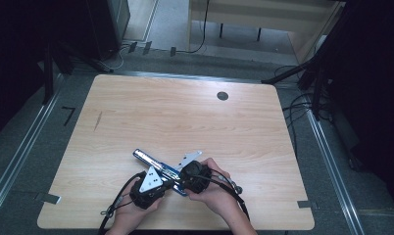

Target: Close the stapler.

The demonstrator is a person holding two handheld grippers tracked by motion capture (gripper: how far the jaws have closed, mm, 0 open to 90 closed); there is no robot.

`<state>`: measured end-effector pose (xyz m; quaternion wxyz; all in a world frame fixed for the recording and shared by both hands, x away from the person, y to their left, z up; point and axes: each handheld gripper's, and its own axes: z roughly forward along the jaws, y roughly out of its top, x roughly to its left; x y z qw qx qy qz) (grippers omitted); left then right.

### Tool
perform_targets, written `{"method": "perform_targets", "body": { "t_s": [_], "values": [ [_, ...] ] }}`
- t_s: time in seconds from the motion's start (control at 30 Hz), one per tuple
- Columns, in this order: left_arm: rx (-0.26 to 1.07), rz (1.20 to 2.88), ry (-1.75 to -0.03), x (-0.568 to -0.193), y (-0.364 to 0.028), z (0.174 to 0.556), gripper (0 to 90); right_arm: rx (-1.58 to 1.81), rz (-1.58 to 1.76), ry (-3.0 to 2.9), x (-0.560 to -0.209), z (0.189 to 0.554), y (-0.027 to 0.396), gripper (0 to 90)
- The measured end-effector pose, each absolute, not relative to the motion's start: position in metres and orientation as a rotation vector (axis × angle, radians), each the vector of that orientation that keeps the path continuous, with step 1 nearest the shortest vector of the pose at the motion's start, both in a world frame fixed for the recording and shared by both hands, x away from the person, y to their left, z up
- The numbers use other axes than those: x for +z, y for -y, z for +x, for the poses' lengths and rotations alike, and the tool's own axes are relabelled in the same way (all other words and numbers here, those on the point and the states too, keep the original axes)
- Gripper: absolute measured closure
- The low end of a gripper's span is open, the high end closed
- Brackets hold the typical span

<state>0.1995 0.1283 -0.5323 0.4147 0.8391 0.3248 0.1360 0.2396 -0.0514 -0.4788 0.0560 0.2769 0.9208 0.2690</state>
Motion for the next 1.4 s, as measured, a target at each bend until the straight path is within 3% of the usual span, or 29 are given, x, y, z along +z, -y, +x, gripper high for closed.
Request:
{"method": "perform_targets", "body": {
  "t_s": [1.4],
  "values": [
    [0.341,2.108,-0.818,-0.5323,-0.1284,0.1996,90.0,0.776,0.795,-2.803,-0.4697,0.2391,0.0518,79.5]
  ]
}}
